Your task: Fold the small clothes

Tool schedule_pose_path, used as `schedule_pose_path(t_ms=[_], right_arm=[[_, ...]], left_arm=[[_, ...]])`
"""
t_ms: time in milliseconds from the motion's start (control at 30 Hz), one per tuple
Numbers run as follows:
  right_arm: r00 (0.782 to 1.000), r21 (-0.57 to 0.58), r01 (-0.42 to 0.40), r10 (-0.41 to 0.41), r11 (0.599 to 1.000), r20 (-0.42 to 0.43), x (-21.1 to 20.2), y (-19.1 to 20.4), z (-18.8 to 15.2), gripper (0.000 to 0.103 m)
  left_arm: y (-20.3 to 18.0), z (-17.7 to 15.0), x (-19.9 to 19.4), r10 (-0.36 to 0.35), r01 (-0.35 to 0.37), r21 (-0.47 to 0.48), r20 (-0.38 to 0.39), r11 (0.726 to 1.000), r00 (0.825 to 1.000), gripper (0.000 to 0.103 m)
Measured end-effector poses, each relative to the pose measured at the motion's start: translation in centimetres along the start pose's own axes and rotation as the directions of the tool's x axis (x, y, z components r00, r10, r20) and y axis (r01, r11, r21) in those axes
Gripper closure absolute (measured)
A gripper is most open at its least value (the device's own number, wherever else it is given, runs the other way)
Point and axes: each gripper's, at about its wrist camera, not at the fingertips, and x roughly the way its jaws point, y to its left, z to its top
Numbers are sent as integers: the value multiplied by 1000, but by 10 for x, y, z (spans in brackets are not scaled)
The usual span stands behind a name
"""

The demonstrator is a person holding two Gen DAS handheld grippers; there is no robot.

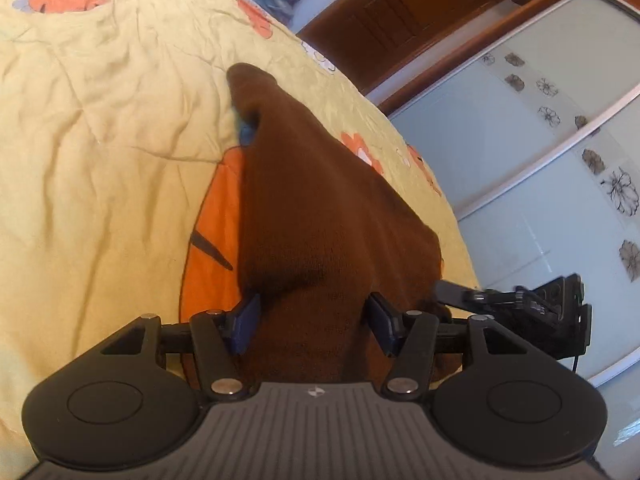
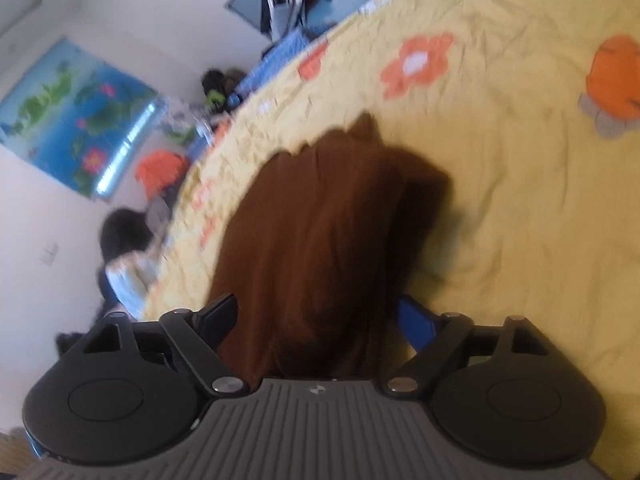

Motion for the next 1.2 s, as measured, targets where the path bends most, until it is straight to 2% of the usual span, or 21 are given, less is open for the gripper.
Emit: schedule_pose_path(t_ms=[33, 67, 133, 267, 333, 400, 433, 467, 533, 600, 667, 700, 733, 767, 867, 933, 1000, 1033, 1100, 1167, 1200], right_arm=[[1000, -15, 16, -17, 1000, -5, 6, 2, -3, 48], [1000, -35, 25, -25, 999, -4, 9, 4, -3, 59], [998, -64, 51, -52, 997, -19, 6, 7, -3, 67], [998, -121, 65, -67, 991, -11, -2, 0, -13, 69], [999, -88, 35, -34, 996, 12, -4, -4, -16, 53], [999, -32, 26, -25, 999, 28, -11, -4, -13, 36], [998, -22, 22, -21, 1000, 56, -19, -2, -11, 31], [995, -17, 4, -2, 1000, 102, -29, -1, -7, 30], [986, 10, -37, 35, 999, 163, -42, -2, 4, 30], [985, 43, -31, 23, 999, 170, -38, -7, 21, 30], [989, 36, 12, -17, 999, 150, -24, -6, 34, 33], [991, 33, 31, -35, 999, 130, -14, -5, 40, 51], [993, 17, 38, -40, 999, 108, -5, -3, 46, 78], [995, -15, 53, -51, 998, 84, 2, 2, 51, 85], [988, -140, 146, -135, 979, 81, 11, 12, 61, 85], [982, -109, 181, -173, 978, 78, 14, -1, 66, 85], [989, -66, 141, -137, 988, 58, 12, -8, 59, 74], [990, -42, 128, -126, 991, 65, 7, -9, 54, 54], [992, -17, 73, -71, 997, 102, -11, -3, 39, 25], [988, -10, 0, 2, 1000, 157, -32, 3, 20, 21], [989, -5, -41, 42, 999, 139, -38, 7, 12, 22]], left_arm=[[-3, 1, 1, 29, -29, 27, -10, 999, 1000, 74], [-5, 4, 2, 72, -70, 49, -41, 996, 997, 82], [-6, 6, -9, 88, -82, 84, -72, 993, 994, 87], [-12, -3, -16, 157, -140, 230, -59, 963, 986, 86], [-23, -10, -24, 181, -172, 288, -5, 942, 983, 85], [-47, -25, -36, 231, -244, 422, 84, 873, 969, 78], [-58, -35, -41, 250, -281, 503, 129, 818, 960, 68], [-69, -49, -46, 250, -305, 583, 176, 753, 952, 53], [-79, -68, -44, 250, -340, 670, 231, 660, 940, 39], [-78, -72, -29, 300, -376, 686, 235, 623, 925, 40], [-74, -68, -19, 312, -381, 665, 227, 642, 922, 41], [-73, -67, -16, 318, -386, 658, 228, 646, 920, 41], [-72, -67, -14, 323, -392, 656, 231, 645, 918, 41], [-72, -67, -13, 320, -387, 658, 228, 645, 920, 41], [-72, -71, -14, 311, -373, 669, 217, 643, 925, 41], [-73, -75, -15, 303, -358, 685, 206, 635, 931, 41], [-73, -79, -17, 308, -364, 692, 211, 623, 928, 41], [-71, -80, -19, 316, -373, 691, 216, 619, 924, 41], [-67, -81, -21, 331, -390, 682, 223, 619, 917, 41], [-64, -79, -23, 336, -397, 669, 227, 628, 914, 41], [-63, -78, -22, 338, -403, 664, 233, 630, 912, 41]])
